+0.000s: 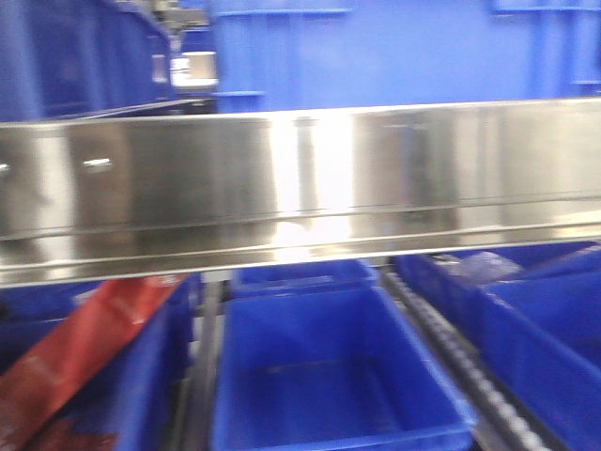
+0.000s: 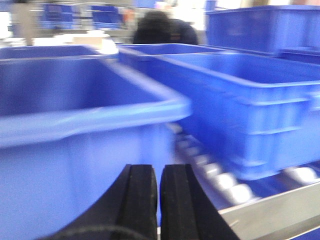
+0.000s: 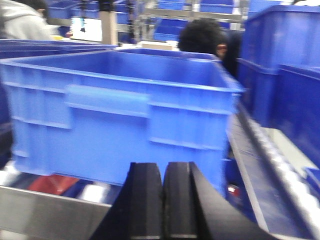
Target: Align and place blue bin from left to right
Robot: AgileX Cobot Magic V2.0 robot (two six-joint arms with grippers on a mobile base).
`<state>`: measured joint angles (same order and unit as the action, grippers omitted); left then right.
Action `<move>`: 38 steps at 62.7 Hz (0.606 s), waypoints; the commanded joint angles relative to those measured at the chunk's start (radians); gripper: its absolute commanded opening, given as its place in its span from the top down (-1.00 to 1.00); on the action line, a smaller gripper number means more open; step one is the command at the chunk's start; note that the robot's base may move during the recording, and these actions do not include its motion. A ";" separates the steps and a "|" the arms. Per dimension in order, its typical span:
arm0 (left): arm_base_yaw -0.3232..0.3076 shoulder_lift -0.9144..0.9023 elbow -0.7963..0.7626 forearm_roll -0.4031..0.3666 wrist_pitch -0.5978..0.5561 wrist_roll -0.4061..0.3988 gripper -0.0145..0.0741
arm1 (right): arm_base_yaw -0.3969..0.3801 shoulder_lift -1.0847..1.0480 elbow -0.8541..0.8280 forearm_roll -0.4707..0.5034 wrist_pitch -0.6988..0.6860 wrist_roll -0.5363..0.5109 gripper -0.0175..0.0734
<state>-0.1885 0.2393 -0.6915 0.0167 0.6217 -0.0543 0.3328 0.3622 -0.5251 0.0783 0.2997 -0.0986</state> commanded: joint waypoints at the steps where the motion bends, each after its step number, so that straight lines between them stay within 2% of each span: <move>1: -0.005 -0.006 0.002 -0.001 -0.020 0.001 0.64 | -0.002 -0.004 0.003 -0.008 -0.031 -0.006 0.79; 38: -0.005 -0.008 0.002 -0.002 -0.020 0.001 0.64 | -0.002 -0.004 0.003 -0.008 -0.031 -0.006 0.79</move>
<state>-0.1885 0.2393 -0.6915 0.0167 0.6217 -0.0543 0.3328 0.3622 -0.5251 0.0783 0.2997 -0.0986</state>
